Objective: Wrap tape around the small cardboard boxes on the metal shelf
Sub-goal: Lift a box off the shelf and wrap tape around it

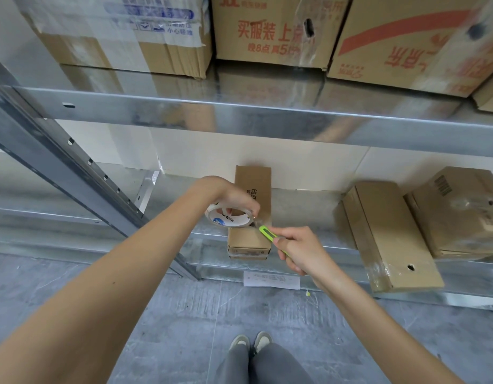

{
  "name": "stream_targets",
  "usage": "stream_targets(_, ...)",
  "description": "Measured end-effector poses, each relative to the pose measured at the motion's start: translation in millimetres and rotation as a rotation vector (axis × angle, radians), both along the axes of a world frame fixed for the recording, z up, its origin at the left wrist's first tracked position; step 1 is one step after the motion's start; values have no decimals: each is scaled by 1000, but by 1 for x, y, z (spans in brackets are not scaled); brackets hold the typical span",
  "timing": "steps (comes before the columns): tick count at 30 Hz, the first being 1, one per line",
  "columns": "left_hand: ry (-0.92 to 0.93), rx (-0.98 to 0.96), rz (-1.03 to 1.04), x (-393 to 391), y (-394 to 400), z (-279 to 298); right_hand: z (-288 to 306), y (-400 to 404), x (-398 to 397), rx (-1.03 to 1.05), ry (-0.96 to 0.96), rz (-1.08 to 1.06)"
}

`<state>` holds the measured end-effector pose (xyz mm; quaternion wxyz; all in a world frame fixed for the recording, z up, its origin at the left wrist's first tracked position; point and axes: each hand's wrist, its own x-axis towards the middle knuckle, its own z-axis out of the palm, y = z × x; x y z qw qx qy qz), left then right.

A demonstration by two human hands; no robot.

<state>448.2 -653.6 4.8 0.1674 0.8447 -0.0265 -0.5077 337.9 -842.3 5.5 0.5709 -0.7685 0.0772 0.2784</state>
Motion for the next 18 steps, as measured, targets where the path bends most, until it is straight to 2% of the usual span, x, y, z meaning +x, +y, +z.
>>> stream_targets(3, -4, -2, 8, 0, 0, 1, 1, -1, 0, 13, 14, -6)
stream_targets(8, 26, -43, 95, 0, 7, 5, 2, 0, -11, 89, 156, 81)
stream_targets(12, 3, -55, 104, -3, 11, 6, -8, -19, -10, 99, 19, -85)
stream_targets(13, -3, -68, 113, -3, 12, 7, -13, -28, -6, 29, -56, -147)
stream_targets(15, -6, -103, 146, -5, 14, 7, -30, -44, 9, -256, -236, -212)
stream_targets(18, -12, -181, 193, -9, 21, 3, -66, -50, 36, -607, -365, -82)
